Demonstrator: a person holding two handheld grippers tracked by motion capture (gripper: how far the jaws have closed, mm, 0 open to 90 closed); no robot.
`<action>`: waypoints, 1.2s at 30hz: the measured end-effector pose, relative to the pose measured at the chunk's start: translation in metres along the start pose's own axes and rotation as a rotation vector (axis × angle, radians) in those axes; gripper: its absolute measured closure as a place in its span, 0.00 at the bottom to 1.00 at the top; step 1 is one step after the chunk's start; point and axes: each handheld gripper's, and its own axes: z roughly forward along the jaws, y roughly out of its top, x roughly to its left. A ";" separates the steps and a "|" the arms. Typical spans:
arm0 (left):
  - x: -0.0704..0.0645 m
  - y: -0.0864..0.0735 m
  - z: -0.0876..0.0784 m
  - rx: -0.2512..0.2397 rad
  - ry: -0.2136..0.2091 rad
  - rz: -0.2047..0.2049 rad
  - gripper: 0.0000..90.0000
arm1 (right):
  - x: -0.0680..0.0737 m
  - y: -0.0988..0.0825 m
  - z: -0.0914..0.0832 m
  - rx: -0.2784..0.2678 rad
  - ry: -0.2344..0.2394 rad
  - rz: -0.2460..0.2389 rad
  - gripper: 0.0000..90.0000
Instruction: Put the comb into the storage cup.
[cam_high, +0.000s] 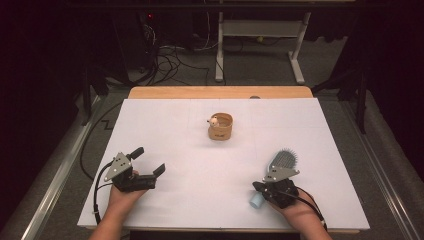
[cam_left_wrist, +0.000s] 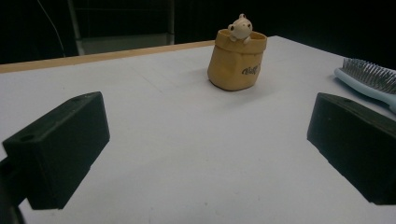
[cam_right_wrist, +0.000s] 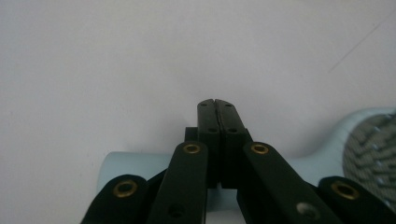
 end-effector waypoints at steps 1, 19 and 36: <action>0.000 0.000 0.000 0.000 0.000 -0.002 0.00 | -0.001 -0.002 -0.002 -0.003 0.008 0.006 1.00; 0.002 0.000 -0.002 -0.002 0.013 0.002 0.00 | -0.017 -0.029 -0.028 0.025 -0.037 0.045 1.00; 0.002 0.000 -0.001 -0.005 0.017 0.004 0.00 | -0.038 -0.048 -0.048 0.073 -0.140 0.058 1.00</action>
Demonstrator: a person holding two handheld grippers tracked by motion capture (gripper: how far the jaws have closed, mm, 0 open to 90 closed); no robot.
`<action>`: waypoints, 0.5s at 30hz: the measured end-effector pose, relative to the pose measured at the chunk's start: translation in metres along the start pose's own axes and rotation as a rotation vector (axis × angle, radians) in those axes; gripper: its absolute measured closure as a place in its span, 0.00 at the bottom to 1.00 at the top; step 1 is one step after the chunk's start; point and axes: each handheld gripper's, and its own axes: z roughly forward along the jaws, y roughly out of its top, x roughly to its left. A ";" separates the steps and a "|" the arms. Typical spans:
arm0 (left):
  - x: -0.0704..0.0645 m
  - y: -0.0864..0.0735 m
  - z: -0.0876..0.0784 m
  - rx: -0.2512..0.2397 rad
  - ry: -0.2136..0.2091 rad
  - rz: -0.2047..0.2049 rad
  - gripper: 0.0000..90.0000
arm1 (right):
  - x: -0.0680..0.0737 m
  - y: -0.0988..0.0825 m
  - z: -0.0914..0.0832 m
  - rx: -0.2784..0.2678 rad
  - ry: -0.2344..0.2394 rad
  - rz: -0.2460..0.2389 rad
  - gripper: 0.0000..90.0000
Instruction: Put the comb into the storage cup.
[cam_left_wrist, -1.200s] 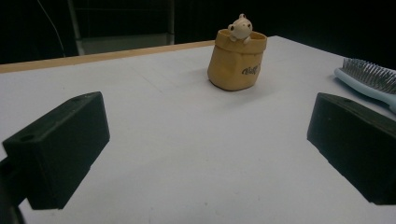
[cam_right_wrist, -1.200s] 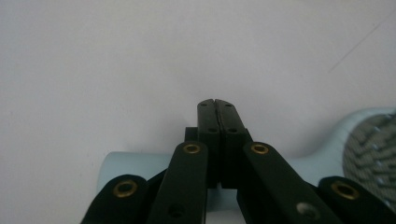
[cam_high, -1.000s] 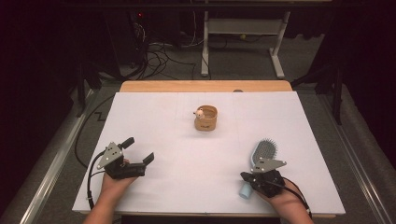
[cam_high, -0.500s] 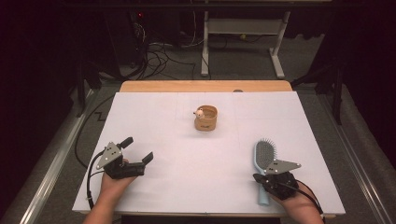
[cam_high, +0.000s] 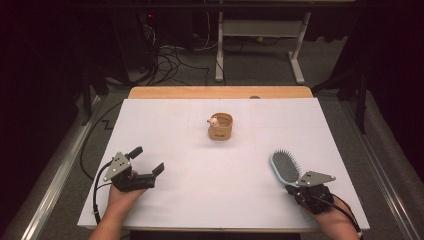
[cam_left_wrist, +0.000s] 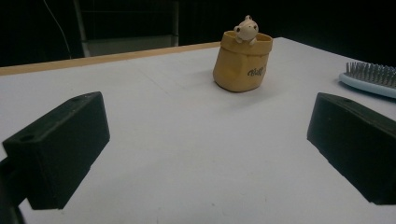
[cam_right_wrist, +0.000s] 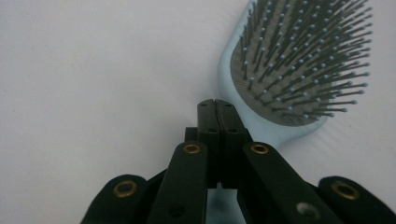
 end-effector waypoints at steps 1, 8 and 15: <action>0.000 0.000 0.000 0.000 -0.001 0.000 0.00 | -0.001 0.000 -0.001 0.003 -0.002 0.001 1.00; 0.000 -0.001 0.000 0.000 -0.004 0.006 0.00 | -0.006 -0.002 -0.004 0.004 -0.028 0.009 1.00; 0.001 -0.001 0.000 0.011 -0.005 -0.001 0.00 | -0.008 -0.003 -0.002 0.011 -0.046 0.008 1.00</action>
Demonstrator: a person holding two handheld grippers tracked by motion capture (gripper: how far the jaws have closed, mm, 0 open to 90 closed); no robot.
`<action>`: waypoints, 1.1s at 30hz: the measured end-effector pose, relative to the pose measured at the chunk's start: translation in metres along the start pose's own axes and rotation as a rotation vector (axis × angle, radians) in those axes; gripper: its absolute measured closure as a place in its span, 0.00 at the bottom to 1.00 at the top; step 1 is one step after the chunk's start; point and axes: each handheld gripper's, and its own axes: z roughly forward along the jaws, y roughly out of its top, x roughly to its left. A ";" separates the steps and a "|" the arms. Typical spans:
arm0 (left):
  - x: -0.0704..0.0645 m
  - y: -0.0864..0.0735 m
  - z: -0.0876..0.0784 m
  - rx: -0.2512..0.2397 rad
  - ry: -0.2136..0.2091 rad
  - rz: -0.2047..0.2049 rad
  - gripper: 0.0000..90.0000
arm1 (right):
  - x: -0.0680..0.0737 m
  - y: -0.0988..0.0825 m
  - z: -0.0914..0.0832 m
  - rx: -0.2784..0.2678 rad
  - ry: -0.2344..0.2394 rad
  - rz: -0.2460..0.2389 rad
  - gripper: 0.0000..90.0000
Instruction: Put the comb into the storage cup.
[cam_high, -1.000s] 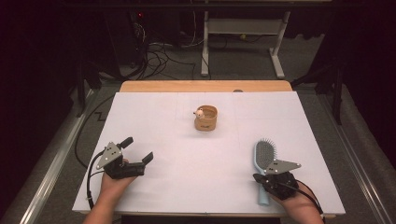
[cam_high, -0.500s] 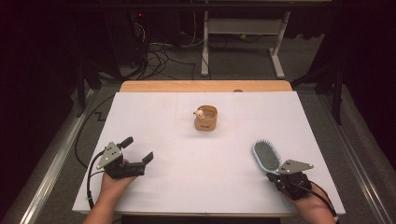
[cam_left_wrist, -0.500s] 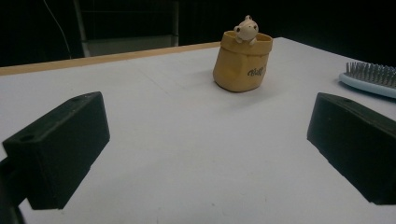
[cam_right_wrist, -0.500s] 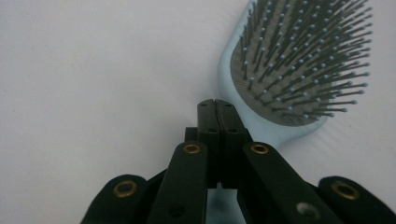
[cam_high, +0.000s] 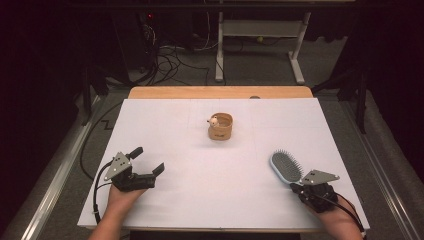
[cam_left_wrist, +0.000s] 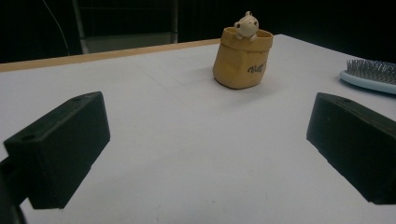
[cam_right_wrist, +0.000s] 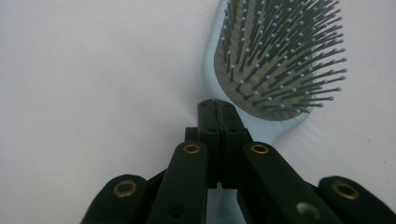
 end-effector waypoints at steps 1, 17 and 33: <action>0.000 0.000 0.000 0.001 0.001 0.002 0.00 | -0.001 0.000 0.000 0.000 -0.005 0.002 1.00; -0.003 -0.001 0.003 0.022 -0.012 0.006 0.00 | -0.003 0.002 -0.013 -0.187 0.057 0.075 1.00; -0.002 -0.001 0.003 0.022 -0.007 0.000 0.00 | -0.009 0.001 -0.021 -0.399 0.075 0.212 0.53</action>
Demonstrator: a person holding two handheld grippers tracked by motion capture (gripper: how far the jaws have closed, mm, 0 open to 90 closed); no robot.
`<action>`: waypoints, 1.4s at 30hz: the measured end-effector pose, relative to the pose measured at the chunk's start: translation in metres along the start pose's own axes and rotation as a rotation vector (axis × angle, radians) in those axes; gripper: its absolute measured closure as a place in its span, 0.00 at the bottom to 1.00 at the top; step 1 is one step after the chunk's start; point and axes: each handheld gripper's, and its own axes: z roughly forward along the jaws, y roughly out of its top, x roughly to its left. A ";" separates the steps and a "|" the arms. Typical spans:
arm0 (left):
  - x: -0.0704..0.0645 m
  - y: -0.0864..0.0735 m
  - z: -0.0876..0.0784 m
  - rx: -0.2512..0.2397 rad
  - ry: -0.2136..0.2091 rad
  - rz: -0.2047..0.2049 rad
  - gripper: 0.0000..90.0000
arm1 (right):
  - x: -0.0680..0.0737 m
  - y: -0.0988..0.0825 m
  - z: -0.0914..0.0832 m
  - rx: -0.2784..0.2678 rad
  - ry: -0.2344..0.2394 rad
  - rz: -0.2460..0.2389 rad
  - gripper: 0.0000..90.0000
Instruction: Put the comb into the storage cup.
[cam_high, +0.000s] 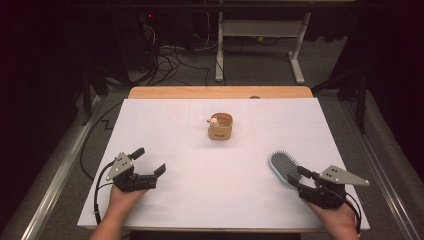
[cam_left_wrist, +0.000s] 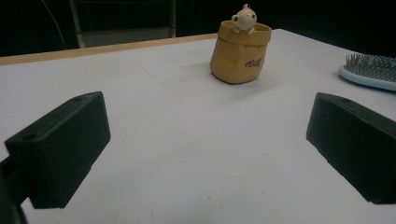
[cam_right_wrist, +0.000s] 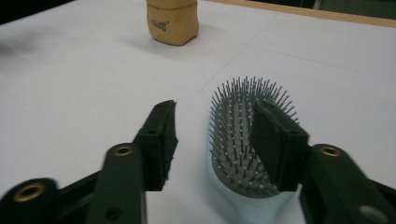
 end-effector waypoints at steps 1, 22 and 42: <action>0.000 0.000 0.000 0.000 -0.001 -0.001 0.00 | -0.003 0.000 0.000 -0.016 0.019 0.023 0.45; 0.000 0.002 -0.001 -0.015 0.009 0.001 0.00 | -0.005 0.001 0.002 -0.052 -0.079 0.050 0.00; 0.003 0.008 -0.002 0.027 0.033 0.040 0.00 | -0.009 0.026 0.027 0.167 -0.119 0.011 0.00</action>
